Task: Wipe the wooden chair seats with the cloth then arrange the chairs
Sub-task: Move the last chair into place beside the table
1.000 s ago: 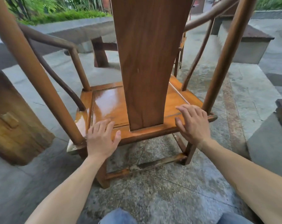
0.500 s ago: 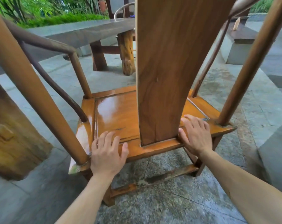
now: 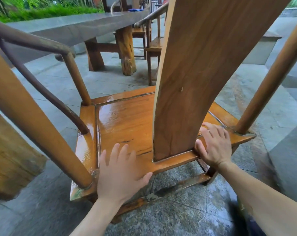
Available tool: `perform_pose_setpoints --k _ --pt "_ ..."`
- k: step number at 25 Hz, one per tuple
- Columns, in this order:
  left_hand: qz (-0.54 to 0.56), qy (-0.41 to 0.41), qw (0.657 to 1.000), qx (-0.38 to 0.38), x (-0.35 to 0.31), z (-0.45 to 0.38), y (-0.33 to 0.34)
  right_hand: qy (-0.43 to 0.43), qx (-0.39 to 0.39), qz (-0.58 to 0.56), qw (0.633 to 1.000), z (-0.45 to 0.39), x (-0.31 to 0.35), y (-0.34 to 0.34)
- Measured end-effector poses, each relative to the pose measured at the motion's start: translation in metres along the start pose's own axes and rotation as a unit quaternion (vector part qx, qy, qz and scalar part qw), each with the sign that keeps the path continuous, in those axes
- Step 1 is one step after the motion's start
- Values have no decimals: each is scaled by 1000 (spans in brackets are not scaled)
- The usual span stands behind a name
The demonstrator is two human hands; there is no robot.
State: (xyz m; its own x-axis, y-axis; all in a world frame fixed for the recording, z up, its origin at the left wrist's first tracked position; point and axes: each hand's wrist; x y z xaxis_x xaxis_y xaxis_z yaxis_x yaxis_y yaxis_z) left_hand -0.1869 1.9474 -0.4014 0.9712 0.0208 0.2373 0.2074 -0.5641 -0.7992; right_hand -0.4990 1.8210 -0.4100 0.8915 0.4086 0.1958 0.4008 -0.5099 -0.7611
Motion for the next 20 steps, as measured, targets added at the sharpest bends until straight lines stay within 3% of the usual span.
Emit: perform_pose_setpoints --k 5,15,20 --pt "-32 -5 999 -34 0 -2 5 -15 -43 -16 999 0 -2 4" --pt "-41 -13 999 -22 -3 -1 2 -32 -48 -27 998 0 -7 6" --pt "-51 -11 998 -23 -2 2 4 -52 -93 -38 994 4 -12 11"
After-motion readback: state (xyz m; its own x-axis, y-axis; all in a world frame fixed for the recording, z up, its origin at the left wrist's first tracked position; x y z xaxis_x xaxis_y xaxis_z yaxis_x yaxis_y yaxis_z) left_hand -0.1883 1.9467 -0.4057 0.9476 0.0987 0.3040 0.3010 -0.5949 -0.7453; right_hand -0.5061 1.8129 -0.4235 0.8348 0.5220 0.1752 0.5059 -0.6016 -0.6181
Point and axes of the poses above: each hand's wrist, its own z-axis away from the middle knuckle, its own y-axis out of the palm, x = y × z, and after that the axes turned 6 degrees about -z, right-handed
